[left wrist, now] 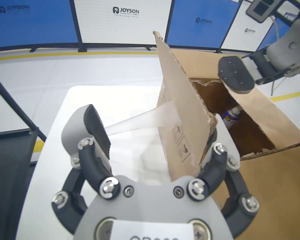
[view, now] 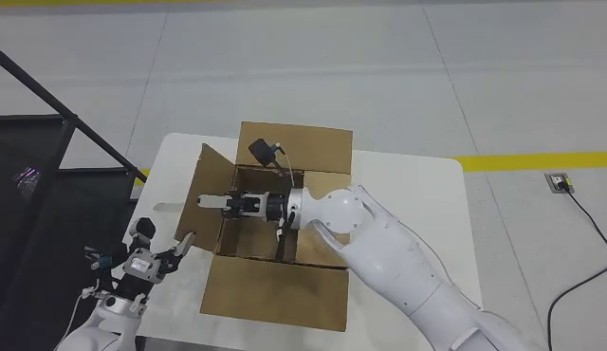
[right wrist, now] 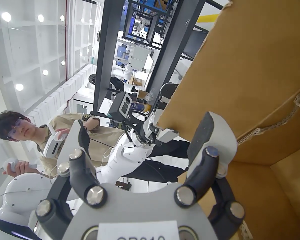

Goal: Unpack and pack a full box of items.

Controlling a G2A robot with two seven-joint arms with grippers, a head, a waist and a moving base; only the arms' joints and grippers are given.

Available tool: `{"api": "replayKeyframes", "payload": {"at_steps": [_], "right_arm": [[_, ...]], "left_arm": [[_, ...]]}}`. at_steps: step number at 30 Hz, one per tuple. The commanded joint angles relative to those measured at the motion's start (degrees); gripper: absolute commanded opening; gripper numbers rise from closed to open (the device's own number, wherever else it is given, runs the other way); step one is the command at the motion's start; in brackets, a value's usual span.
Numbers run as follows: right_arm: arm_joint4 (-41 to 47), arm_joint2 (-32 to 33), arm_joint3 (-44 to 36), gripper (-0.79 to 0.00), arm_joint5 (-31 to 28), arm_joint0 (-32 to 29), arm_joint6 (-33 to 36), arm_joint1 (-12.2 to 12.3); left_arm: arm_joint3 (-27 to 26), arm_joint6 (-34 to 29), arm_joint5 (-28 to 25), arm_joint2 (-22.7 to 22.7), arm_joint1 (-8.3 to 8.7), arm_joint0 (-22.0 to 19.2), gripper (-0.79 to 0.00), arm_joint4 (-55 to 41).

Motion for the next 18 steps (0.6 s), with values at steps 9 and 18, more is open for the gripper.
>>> {"api": "replayKeyframes", "payload": {"at_steps": [9,18], "right_arm": [[-7.6,10.8,-23.1,0.0,0.3,-11.2,7.4,5.2],[-12.1,20.0,-40.2,0.0,2.9,-24.9,12.2,8.9]], "left_arm": [[5.7,-2.0,2.5,-1.6,0.07,-0.1,0.0,2.1],[11.1,-3.7,2.5,-0.9,0.1,-3.5,0.0,2.6]]}}
